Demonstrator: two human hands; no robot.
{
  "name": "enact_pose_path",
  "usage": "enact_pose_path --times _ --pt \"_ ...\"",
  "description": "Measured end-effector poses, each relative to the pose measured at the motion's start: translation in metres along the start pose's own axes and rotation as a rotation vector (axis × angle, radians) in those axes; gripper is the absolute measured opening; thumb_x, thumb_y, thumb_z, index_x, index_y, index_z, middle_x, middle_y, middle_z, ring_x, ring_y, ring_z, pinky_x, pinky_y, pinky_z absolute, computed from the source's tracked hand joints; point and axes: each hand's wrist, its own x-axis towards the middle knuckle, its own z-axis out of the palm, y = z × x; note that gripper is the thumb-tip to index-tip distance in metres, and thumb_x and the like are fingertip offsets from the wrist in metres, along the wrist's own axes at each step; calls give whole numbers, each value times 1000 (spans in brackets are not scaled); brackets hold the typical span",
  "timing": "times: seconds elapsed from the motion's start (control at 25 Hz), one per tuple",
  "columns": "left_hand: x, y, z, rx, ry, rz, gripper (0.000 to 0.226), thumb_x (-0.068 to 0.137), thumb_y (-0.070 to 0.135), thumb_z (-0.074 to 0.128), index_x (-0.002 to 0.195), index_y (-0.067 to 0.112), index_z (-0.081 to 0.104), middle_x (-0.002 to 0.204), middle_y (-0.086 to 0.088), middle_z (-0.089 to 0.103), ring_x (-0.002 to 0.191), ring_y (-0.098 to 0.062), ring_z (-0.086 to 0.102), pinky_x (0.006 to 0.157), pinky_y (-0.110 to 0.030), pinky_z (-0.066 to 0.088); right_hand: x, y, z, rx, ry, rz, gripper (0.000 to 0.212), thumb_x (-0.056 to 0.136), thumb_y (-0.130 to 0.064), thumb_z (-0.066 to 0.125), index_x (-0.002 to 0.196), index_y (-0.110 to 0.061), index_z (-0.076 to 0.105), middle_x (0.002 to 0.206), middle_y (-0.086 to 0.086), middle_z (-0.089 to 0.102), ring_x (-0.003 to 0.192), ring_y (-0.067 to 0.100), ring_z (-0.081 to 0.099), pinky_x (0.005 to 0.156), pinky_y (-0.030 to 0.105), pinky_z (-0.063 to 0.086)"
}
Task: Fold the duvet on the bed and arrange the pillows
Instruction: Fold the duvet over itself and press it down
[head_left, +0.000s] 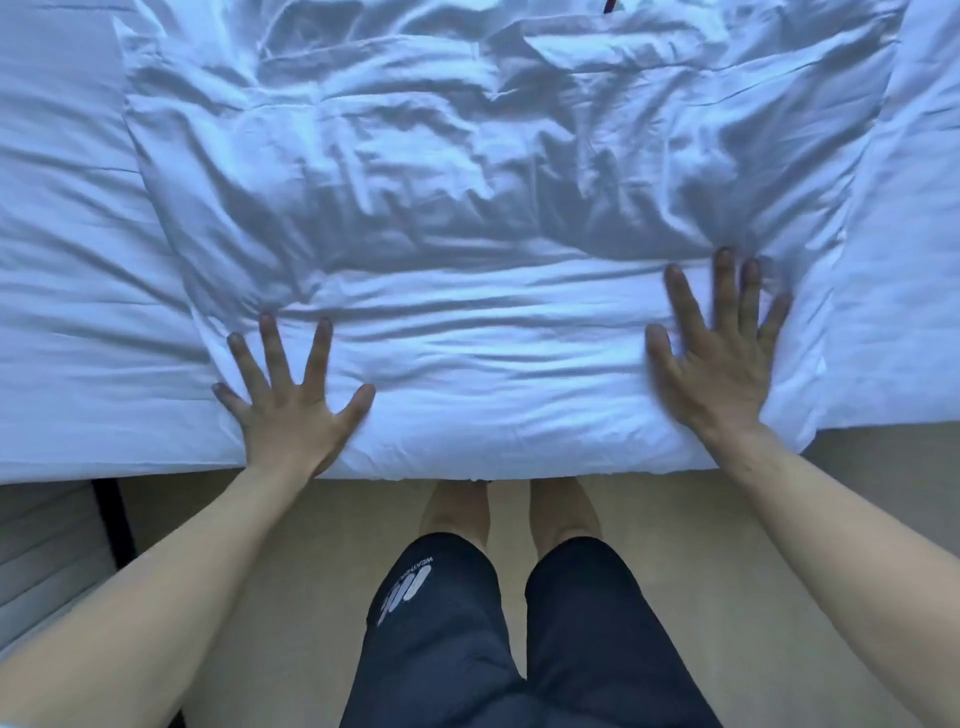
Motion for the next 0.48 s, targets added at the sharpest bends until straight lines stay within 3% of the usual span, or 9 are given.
enact_pose_path --times 0.16,0.32,0.48 --pt "26 3 26 15 -35 26 91 81 90 17 153 52 -23 164 0 -36 152 -36 -29 114 -78 2 18 0 52 81 90 -31 65 99 -41 44 161 -34 24 170 12 14 157 38 7 122 66 3" --pt "37 7 16 5 -54 38 91 80 92 11 152 51 -25 164 0 -36 153 -35 -28 114 -79 4 37 -11 50 76 7 0 69 97 -44 43 161 -33 23 171 11 11 157 38 5 122 66 2" --pt "35 6 -28 16 86 83 99 77 95 8 160 44 -12 167 -4 -30 153 -34 -27 115 -78 1 58 -10 -5 102 122 -60 54 93 -42 51 145 -26 53 158 12 35 151 39 23 118 70 8"
